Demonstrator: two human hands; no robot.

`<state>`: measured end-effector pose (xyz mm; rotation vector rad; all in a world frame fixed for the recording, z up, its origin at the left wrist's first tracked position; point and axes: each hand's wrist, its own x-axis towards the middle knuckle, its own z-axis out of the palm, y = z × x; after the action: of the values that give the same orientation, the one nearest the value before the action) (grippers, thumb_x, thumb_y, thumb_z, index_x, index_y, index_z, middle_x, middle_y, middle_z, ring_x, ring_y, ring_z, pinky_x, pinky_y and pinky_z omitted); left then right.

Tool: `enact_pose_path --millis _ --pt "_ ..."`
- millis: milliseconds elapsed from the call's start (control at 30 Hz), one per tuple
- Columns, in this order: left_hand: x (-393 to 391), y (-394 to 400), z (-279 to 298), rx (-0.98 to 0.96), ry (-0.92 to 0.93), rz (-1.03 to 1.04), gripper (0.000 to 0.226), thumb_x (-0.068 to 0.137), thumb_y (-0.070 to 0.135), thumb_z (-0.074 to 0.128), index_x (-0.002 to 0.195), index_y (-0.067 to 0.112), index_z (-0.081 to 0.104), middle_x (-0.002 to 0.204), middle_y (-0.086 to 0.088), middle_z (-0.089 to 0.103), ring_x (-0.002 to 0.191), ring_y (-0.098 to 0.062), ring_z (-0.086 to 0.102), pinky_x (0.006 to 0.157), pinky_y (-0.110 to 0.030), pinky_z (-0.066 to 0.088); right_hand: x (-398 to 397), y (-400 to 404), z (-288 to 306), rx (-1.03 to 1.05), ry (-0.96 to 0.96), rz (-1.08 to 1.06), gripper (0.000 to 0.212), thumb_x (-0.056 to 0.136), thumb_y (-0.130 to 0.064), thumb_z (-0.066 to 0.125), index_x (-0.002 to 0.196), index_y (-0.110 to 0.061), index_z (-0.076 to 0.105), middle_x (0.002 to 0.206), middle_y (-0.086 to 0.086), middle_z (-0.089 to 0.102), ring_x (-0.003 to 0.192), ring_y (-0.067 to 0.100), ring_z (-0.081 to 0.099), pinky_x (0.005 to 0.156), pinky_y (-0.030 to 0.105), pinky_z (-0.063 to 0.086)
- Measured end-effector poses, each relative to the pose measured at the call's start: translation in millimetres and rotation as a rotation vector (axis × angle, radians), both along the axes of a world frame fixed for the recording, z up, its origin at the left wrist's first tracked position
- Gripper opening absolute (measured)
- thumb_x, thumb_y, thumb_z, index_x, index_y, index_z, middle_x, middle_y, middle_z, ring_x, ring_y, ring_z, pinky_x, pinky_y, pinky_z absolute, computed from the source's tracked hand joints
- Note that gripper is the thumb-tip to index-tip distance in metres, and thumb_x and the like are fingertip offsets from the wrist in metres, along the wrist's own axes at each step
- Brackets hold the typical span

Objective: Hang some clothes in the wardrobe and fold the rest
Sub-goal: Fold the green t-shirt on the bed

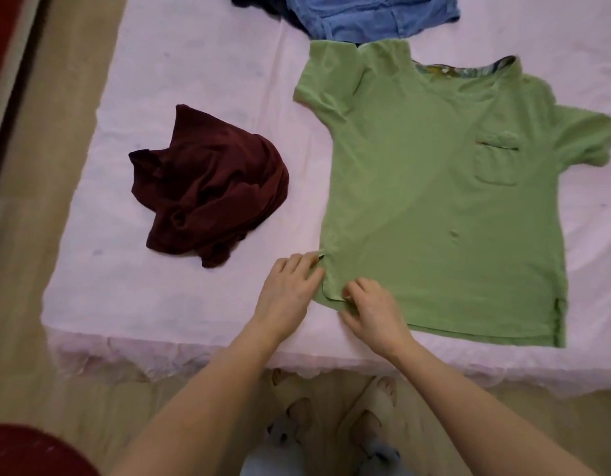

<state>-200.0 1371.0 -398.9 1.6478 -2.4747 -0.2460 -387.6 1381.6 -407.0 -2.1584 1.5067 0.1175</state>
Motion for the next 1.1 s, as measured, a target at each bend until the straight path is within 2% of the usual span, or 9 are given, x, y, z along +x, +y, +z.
enact_pose_path --millis 133,233,300,400,533,667,767,900,1100 --pt "-2 -2 -15 0.015 -0.056 -0.184 0.039 0.078 0.012 0.046 0.110 0.015 0.067 0.118 -0.008 0.063 0.109 -0.027 0.054 0.086 -0.035 0.038 -5 7 -2 -0.024 0.118 -0.010 0.036 0.065 -0.026 0.073 0.094 -0.015 0.054 0.093 0.005 0.054 0.081 0.027 0.051 0.065 0.038 0.043" --pt "-5 -10 -18 0.133 -0.024 -0.092 0.044 0.080 0.014 0.040 0.117 0.013 0.064 0.125 -0.012 0.058 0.106 -0.031 0.059 0.073 -0.039 0.054 3 6 -10 -0.058 0.127 -0.033 0.030 0.062 -0.005 0.072 0.088 -0.011 0.057 0.083 0.008 0.055 0.071 0.030 0.053 0.056 0.039 0.044" --pt "-6 -14 -18 0.299 0.057 0.070 0.040 0.086 0.008 0.047 0.126 0.012 0.054 0.138 -0.013 0.041 0.112 -0.032 0.048 0.072 -0.042 0.054 6 1 -13 -0.035 0.104 -0.051 0.022 0.069 0.004 0.063 0.087 -0.008 0.057 0.083 0.010 0.056 0.073 0.032 0.054 0.060 0.041 0.044" --pt "-7 -19 -11 0.529 0.070 0.166 0.038 0.084 0.002 0.047 0.120 0.013 0.050 0.120 -0.010 0.043 0.099 -0.032 0.053 0.075 -0.042 0.049 6 -9 -7 0.046 0.047 -0.043 0.016 0.079 0.001 0.048 0.088 -0.007 0.058 0.089 0.013 0.058 0.084 0.034 0.053 0.070 0.041 0.039" --pt "-10 -34 9 0.659 -0.154 0.040 0.022 0.084 0.019 0.052 0.104 0.020 0.062 0.106 -0.002 0.058 0.102 -0.026 0.054 0.069 -0.033 0.042 -6 -13 5 0.269 0.006 -0.001 0.022 0.081 -0.005 0.046 0.094 -0.008 0.063 0.097 0.012 0.064 0.092 0.032 0.059 0.075 0.039 0.047" --pt "-8 -75 19 0.637 0.201 0.429 0.015 0.083 0.028 0.056 0.090 0.022 0.068 0.097 0.005 0.064 0.095 -0.019 0.058 0.071 -0.029 0.044 -10 -50 25 0.243 -0.151 -0.175 0.016 0.086 -0.009 0.052 0.090 -0.005 0.068 0.089 0.012 0.070 0.083 0.029 0.063 0.073 0.036 0.044" --pt "-7 -121 25 0.619 0.446 0.624 0.021 0.089 0.025 0.057 0.103 0.013 0.066 0.101 -0.002 0.067 0.099 -0.022 0.061 0.081 -0.027 0.044 -11 -101 34 0.098 -0.211 -0.280 0.015 0.090 -0.007 0.054 0.091 -0.001 0.068 0.090 0.016 0.070 0.084 0.030 0.062 0.075 0.036 0.042" --pt "-7 -168 31 0.623 0.564 0.746 0.037 0.092 0.026 0.057 0.122 0.005 0.058 0.114 -0.009 0.064 0.107 -0.026 0.059 0.090 -0.030 0.044 -13 -175 36 0.022 -0.201 -0.263 0.018 0.090 -0.009 0.054 0.101 -0.005 0.067 0.100 0.015 0.069 0.092 0.031 0.062 0.080 0.035 0.045" --pt "2 -240 31 0.549 0.595 0.866 0.047 0.092 0.030 0.059 0.130 0.004 0.051 0.131 -0.012 0.055 0.119 -0.027 0.053 0.100 -0.034 0.042 7 -288 46 -0.074 -0.203 -0.219 0.021 0.090 -0.013 0.053 0.108 -0.008 0.064 0.108 0.013 0.066 0.098 0.031 0.061 0.081 0.034 0.045"
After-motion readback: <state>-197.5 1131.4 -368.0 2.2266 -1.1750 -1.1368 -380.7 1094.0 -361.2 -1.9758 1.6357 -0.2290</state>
